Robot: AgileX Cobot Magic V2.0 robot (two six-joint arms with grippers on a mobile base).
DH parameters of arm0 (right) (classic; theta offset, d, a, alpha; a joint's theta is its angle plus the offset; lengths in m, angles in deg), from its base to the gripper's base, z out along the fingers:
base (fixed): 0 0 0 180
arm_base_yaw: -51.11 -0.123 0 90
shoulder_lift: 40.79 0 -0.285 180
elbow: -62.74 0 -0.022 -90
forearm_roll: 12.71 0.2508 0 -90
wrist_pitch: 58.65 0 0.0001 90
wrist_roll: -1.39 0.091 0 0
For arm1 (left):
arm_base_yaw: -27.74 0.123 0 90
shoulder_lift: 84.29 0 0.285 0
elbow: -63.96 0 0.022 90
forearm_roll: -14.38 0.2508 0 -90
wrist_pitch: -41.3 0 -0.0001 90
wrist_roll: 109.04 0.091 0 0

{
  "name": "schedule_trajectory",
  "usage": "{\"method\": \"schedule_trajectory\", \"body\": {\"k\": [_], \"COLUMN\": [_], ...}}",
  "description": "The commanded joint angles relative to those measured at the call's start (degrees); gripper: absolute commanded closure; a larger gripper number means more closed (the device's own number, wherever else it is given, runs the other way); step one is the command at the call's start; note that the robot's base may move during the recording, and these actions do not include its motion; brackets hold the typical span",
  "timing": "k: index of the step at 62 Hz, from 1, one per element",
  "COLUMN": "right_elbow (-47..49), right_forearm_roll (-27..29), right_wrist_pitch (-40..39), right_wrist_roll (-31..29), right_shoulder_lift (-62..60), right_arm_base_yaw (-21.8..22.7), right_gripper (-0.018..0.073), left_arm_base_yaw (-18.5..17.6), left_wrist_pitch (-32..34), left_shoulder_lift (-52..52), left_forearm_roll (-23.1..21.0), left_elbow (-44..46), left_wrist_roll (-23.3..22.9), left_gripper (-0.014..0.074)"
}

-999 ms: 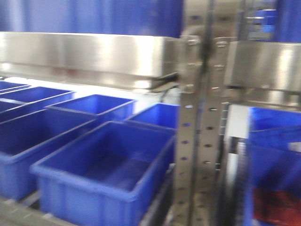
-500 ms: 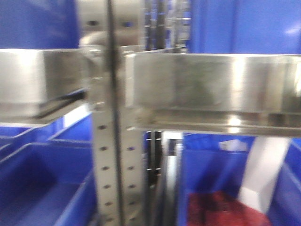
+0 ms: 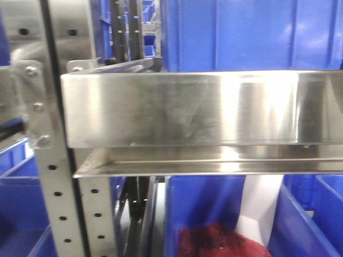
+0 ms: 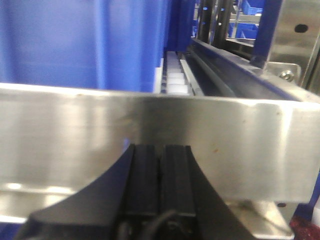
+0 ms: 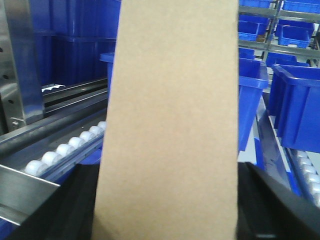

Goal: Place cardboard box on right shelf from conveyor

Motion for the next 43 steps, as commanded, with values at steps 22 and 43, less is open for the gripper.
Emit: {"method": "schedule_trajectory", "body": {"k": [22,43], "right_elbow": [1.46,1.46], "right_forearm_roll": [-0.95,-0.95], "right_wrist_pitch": [-6.09,-6.09], "right_wrist_roll": [-0.34,-0.34], "right_shoulder_lift": [1.0,1.0], "right_arm_base_yaw": [0.04,0.04], "right_gripper": [0.0344,0.0344], "left_arm_base_yaw": [-0.19,-0.19], "left_wrist_pitch": [4.9,4.9], "left_shoulder_lift": [0.82,0.82], "left_forearm_roll": [-0.34,-0.34], "left_elbow": [-0.33,-0.33], "left_wrist_roll": [0.01,0.01], "left_gripper": [0.0713,0.0713]}}
